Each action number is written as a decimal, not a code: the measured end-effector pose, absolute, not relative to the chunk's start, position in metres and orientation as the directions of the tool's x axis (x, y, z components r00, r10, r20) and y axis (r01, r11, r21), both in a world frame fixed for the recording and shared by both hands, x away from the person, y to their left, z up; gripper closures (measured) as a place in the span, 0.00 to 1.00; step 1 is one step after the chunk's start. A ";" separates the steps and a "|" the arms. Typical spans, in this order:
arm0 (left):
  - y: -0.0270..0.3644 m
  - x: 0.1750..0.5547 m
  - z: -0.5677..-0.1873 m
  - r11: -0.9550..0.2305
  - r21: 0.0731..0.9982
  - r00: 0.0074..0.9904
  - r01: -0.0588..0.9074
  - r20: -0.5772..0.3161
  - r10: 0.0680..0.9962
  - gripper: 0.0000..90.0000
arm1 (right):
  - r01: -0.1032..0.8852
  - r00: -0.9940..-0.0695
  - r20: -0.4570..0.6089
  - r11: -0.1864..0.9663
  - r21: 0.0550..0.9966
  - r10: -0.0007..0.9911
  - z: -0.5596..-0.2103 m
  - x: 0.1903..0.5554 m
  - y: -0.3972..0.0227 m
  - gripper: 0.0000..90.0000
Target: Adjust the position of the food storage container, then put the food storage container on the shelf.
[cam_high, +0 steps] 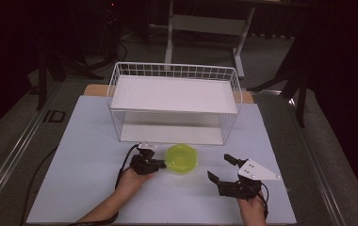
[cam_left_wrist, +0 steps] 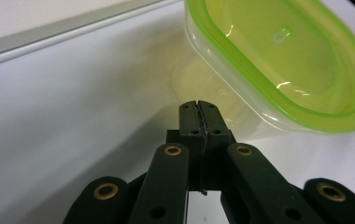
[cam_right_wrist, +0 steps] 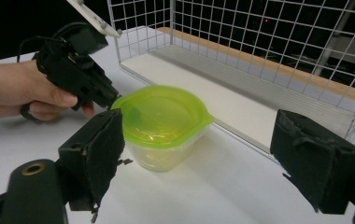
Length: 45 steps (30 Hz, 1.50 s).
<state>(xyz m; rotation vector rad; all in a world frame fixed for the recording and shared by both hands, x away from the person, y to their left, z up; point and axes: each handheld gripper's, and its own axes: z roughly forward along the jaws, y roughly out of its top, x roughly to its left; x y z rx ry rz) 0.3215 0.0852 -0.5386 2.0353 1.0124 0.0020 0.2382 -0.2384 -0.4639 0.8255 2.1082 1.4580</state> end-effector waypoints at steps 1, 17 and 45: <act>0.083 0.322 -0.539 -0.319 0.682 0.672 0.658 -0.341 0.657 1.00 | 0.223 -0.722 -0.024 0.266 0.938 0.692 -0.464 0.238 -0.239 0.19; 0.099 0.314 -0.530 -0.290 0.744 0.710 0.601 -0.331 0.622 0.91 | 0.234 -0.733 -0.010 0.266 0.935 0.680 -0.467 0.239 -0.240 0.19; 0.131 0.275 -0.476 -0.264 0.850 0.801 0.456 -0.263 0.537 0.02 | 0.249 -0.741 0.014 0.256 0.934 0.671 -0.455 0.236 -0.235 0.15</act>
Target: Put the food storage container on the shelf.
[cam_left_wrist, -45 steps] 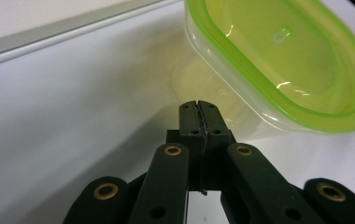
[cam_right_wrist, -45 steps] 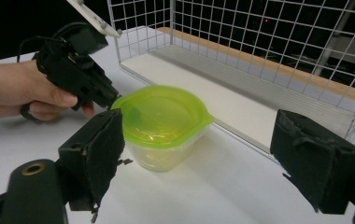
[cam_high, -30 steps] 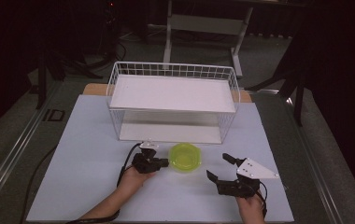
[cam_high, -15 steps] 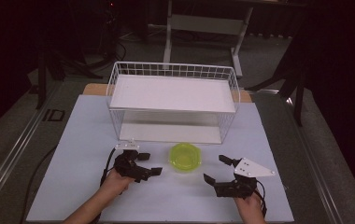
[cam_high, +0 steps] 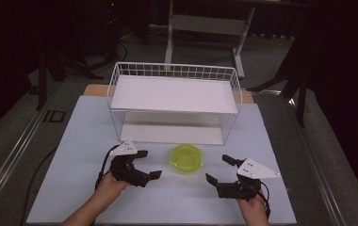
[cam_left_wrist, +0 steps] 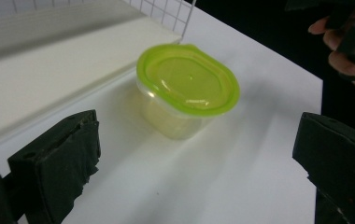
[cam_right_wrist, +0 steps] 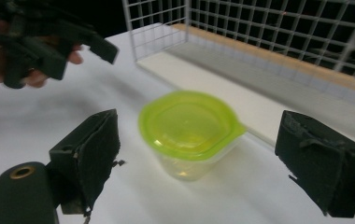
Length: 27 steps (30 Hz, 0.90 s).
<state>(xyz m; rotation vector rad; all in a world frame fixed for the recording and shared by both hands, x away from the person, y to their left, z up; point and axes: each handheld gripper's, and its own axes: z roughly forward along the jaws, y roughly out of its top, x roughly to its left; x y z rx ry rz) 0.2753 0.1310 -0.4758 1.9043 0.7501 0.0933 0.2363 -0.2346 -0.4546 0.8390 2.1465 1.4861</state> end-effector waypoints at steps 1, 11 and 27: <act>0.130 0.275 -0.473 -0.263 0.852 0.803 0.452 -0.261 0.535 0.02 | 0.256 -0.731 0.016 0.253 0.933 0.682 -0.453 0.236 -0.235 0.15; 0.118 0.286 -0.460 -0.246 0.837 0.798 0.489 -0.315 0.514 0.02 | 0.349 -0.742 0.101 0.253 0.903 0.662 -0.457 0.247 -0.231 0.24; 0.096 0.315 -0.467 -0.219 0.812 0.745 0.540 -0.341 0.574 0.08 | 0.444 -0.673 0.127 0.261 0.857 0.728 -0.459 0.288 -0.210 0.13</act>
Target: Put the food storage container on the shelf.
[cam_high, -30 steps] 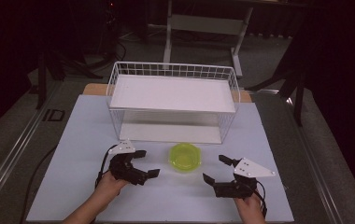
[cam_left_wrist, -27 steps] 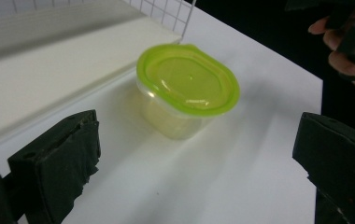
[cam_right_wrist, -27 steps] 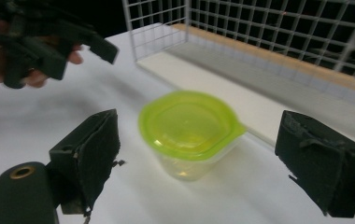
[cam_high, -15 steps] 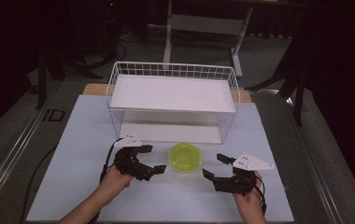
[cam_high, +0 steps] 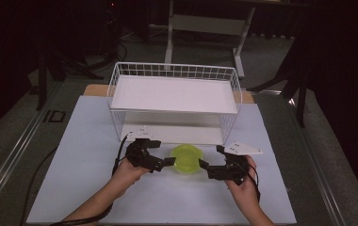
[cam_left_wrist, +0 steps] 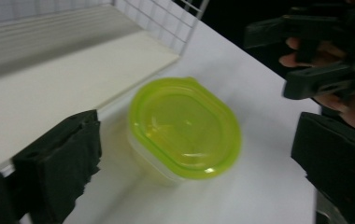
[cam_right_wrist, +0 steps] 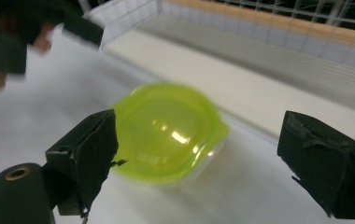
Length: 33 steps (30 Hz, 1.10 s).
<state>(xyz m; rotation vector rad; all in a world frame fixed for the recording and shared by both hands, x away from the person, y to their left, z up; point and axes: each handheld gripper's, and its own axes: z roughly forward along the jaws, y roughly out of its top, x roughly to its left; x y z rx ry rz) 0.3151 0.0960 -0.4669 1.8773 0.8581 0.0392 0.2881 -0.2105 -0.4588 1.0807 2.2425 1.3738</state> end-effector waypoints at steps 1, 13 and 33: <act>0.095 0.317 -0.468 -0.217 0.806 0.736 0.551 -0.346 0.581 0.14 | 0.451 -0.673 0.140 0.253 0.856 0.726 -0.458 0.291 -0.210 0.13; 0.087 0.334 -0.487 -0.225 0.703 0.644 0.675 -0.412 0.645 0.26 | 0.552 -0.579 0.239 0.159 0.819 0.779 -0.477 0.311 -0.214 0.14; 0.086 0.329 -0.498 -0.225 0.665 0.631 0.712 -0.465 0.622 0.78 | 0.684 -0.549 0.340 0.176 0.708 0.763 -0.498 0.313 -0.201 0.69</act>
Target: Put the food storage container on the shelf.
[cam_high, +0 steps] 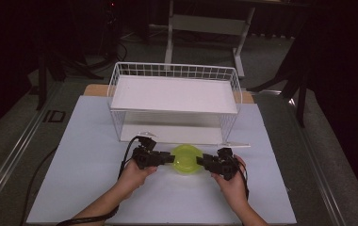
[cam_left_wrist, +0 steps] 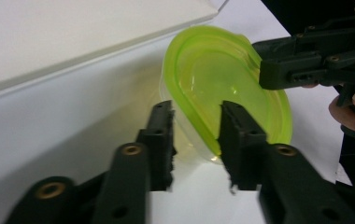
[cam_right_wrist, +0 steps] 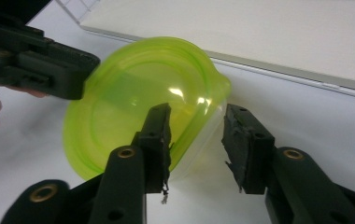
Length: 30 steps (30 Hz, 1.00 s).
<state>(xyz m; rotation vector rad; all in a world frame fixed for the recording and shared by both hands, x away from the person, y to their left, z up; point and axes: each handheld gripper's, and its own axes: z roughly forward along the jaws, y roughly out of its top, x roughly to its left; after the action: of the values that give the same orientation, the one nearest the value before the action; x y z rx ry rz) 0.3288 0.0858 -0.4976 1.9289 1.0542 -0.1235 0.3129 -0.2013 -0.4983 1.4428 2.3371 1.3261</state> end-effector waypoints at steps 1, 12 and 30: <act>0.086 0.328 -0.496 -0.230 0.666 0.633 0.710 -0.459 0.624 0.84 | 0.685 -0.545 0.331 0.181 0.706 0.770 -0.498 0.312 -0.201 0.69; 0.080 0.327 -0.497 -0.220 0.598 0.570 0.771 -0.493 0.658 0.69 | 0.687 -0.534 0.333 0.170 0.706 0.777 -0.497 0.311 -0.199 0.73; 0.069 0.306 -0.488 -0.204 0.592 0.530 0.780 -0.452 0.718 0.81 | 0.683 -0.553 0.340 0.181 0.708 0.760 -0.492 0.305 -0.196 0.84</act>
<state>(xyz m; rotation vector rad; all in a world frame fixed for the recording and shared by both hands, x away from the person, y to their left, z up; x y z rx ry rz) 0.3064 0.0688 -0.4879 1.9547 1.2191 -0.0969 0.3051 -0.1963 -0.4920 1.4379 2.3437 1.3261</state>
